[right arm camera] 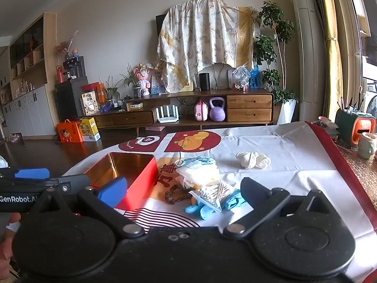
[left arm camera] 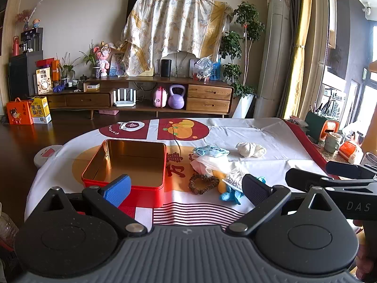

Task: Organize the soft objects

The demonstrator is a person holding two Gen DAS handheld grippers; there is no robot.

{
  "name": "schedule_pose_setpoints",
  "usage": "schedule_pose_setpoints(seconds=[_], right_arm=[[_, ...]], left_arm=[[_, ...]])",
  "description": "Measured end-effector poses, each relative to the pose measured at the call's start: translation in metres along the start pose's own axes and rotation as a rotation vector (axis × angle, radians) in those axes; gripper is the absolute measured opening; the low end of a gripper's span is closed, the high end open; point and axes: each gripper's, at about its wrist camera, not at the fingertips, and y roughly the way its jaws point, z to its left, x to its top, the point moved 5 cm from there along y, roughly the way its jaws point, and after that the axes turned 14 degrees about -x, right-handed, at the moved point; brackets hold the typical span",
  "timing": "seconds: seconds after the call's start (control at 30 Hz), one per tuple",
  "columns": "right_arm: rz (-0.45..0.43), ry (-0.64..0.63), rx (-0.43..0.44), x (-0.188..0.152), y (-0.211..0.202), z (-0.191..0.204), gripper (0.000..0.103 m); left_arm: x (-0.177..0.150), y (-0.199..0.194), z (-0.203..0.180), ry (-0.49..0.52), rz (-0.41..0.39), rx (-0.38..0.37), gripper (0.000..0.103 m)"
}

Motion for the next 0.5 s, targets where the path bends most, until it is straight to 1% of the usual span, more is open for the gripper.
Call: schedule_pose_setpoints(seconds=[0.5], right_arm=[[-0.001,0.003,0.002,-0.0006,0.0006,-0.0005,0.103]], left_arm=[[0.0,0.0005,0.0001,-0.003,0.001,-0.001,0.101]])
